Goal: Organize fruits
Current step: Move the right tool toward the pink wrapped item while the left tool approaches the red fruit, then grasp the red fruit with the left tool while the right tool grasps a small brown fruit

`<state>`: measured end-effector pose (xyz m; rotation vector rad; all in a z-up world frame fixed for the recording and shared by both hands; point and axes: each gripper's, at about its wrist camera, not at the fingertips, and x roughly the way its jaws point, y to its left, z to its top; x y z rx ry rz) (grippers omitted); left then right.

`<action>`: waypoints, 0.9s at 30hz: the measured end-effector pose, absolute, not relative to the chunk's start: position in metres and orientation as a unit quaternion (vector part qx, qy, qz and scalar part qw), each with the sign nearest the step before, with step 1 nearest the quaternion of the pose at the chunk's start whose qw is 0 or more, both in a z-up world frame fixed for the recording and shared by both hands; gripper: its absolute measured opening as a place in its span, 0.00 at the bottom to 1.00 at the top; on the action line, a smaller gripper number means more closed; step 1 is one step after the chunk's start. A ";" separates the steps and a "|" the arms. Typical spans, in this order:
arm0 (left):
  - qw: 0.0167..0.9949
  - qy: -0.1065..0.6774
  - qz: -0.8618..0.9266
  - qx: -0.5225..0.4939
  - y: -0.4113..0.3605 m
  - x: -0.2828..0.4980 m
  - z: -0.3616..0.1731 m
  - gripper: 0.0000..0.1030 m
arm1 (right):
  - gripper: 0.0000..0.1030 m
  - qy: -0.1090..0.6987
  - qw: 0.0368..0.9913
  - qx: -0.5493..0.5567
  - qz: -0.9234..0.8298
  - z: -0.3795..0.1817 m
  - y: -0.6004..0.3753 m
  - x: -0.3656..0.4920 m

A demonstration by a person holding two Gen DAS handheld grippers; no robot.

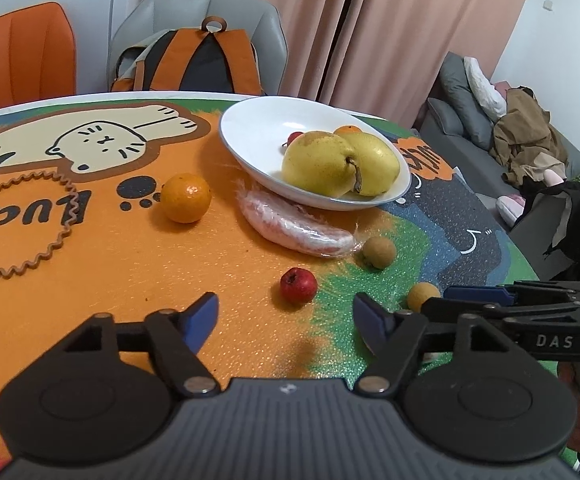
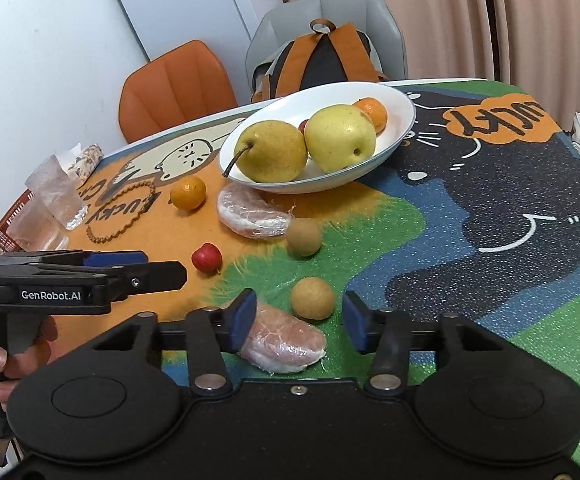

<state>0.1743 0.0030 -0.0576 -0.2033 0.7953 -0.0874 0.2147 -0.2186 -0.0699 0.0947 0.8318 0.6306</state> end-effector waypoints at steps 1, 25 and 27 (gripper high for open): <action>0.915 0.388 -0.043 -0.099 0.003 0.176 -0.059 0.63 | 0.41 0.397 0.866 0.043 0.301 -0.071 -0.217 0.216; 0.920 0.384 -0.036 -0.072 -0.007 0.205 -0.073 0.21 | 0.24 0.391 0.874 0.042 0.285 -0.067 -0.222 0.227; 0.922 0.379 -0.038 -0.076 -0.008 0.203 -0.070 0.21 | 0.24 0.387 0.876 0.043 0.285 -0.062 -0.223 0.224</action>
